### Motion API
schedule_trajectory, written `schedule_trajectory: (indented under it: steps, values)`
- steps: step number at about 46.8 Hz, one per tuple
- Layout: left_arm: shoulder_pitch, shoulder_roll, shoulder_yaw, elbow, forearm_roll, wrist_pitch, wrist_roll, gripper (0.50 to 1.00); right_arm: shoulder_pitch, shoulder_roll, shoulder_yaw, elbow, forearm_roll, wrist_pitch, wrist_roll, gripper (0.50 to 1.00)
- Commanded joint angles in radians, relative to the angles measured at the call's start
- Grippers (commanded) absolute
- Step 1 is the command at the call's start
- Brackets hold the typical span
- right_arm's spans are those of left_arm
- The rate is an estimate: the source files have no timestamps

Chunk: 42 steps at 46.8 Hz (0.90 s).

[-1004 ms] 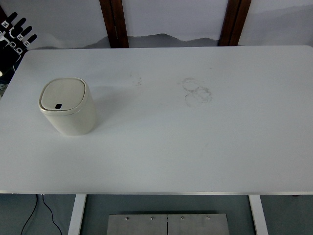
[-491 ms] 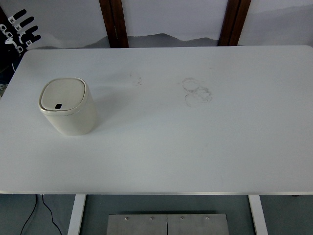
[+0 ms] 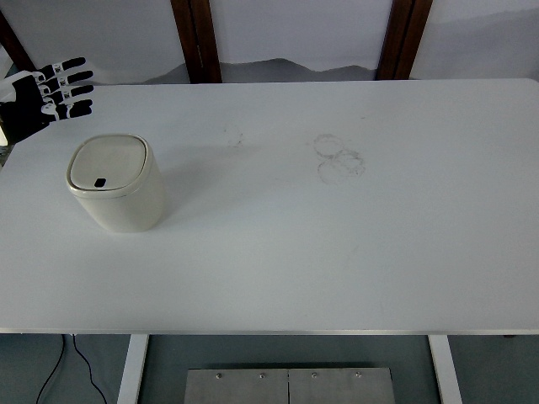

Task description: Open trash bin

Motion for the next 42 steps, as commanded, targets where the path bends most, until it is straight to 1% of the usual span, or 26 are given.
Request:
schedule_trajectory:
  steps: [1,5,9,14,18,24,29,34,36,42]
  values:
    - [-0.036,0.002,0.025,-0.016,-0.001,0.000,0.014,1.000,0.001,0.000,0.000,0.000,0.000,0.000,0.000,0.995]
    - [-0.072,0.018,0.048,-0.046,-0.001,0.000,0.037,1.000,-0.001,0.000,0.000,0.000,0.000,0.000,0.000,0.995]
    - [-0.107,0.049,0.086,-0.097,-0.001,0.000,0.077,1.000,0.001,0.000,0.000,0.000,0.000,0.000,0.000,0.995]
    - [-0.153,0.104,0.141,-0.164,-0.001,-0.005,0.142,1.000,0.001,0.000,0.000,0.000,0.000,0.000,0.000,0.995]
    - [-0.187,0.147,0.172,-0.194,-0.001,-0.010,0.199,1.000,-0.001,0.000,0.000,0.000,0.000,0.000,0.000,0.995]
    - [-0.231,0.158,0.195,-0.197,-0.001,-0.013,0.290,1.000,0.001,0.000,0.000,0.000,0.000,0.000,0.000,0.995]
    - [-0.251,0.158,0.200,-0.198,-0.001,-0.019,0.377,1.000,0.001,0.000,0.000,0.000,0.000,0.000,0.000,0.995]
    - [-0.260,0.158,0.200,-0.198,-0.001,-0.040,0.439,1.000,0.001,0.000,0.000,0.000,0.000,0.000,0.000,0.995]
    - [-0.262,0.156,0.200,-0.198,-0.002,-0.046,0.449,1.000,0.001,0.000,0.000,0.000,0.000,0.000,0.000,0.995]
    - [-0.268,0.152,0.200,-0.200,-0.002,-0.048,0.452,1.000,-0.001,0.000,0.000,0.000,0.000,0.000,0.000,0.995]
